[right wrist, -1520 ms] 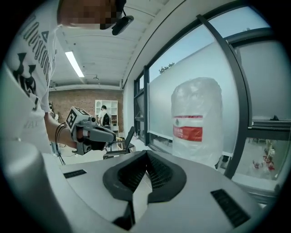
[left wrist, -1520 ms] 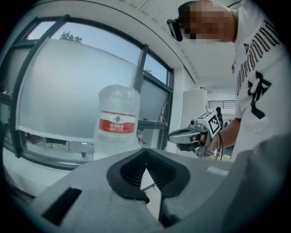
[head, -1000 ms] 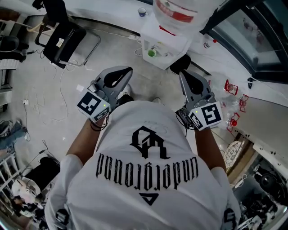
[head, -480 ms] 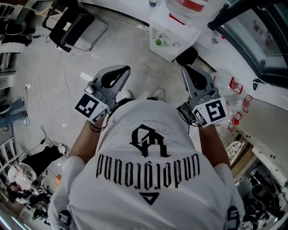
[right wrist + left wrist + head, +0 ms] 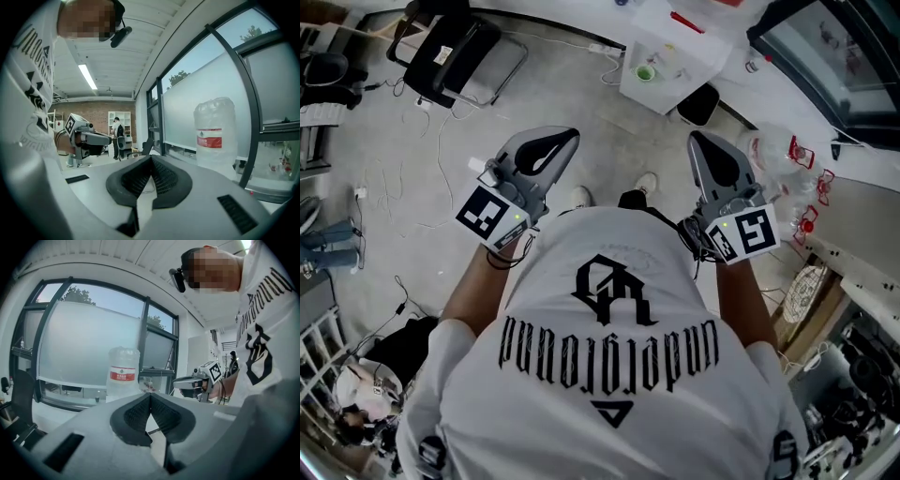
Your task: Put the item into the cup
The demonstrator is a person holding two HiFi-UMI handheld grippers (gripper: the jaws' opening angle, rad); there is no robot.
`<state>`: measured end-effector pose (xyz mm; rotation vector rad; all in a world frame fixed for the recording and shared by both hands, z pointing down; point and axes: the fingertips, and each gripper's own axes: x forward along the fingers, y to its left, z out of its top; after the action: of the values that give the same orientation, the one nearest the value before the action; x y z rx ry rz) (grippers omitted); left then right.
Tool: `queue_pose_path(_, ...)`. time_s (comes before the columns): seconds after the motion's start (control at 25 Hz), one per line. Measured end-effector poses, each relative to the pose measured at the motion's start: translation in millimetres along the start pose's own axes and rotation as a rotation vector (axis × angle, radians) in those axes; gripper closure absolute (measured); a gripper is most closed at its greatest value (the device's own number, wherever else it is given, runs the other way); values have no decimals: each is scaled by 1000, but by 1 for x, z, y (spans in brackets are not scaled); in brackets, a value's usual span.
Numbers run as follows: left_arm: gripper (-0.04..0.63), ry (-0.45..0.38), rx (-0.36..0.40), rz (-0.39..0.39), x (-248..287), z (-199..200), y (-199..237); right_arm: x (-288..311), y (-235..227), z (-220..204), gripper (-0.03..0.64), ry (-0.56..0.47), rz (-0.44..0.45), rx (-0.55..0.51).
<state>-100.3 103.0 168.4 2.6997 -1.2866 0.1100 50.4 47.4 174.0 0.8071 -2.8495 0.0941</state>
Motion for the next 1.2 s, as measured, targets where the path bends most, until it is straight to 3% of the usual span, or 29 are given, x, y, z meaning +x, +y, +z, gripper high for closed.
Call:
queue_pose_path(0.24,581,-20,-9,-71,-48,-8,3,-4,56,-4,603,17,-76,0)
queue_pose_path(0.52,581,-33,-28,-138,-67,-21,-29,-46,92,-15,603,42,-140,3)
queue_pose_path(0.84,581,-42,-9,-131,-56,-14,-82,-89,91,-15,603,20,-107,-23)
queue_pose_path(1.0,581,-16,47,-118,-43,-14,-117,-116,87,-18,603,21,-76,-37)
queue_pose_path(1.2,581,-28,31,-92,-27,-14,-157,-158,80,-31,603,24,-45,-25)
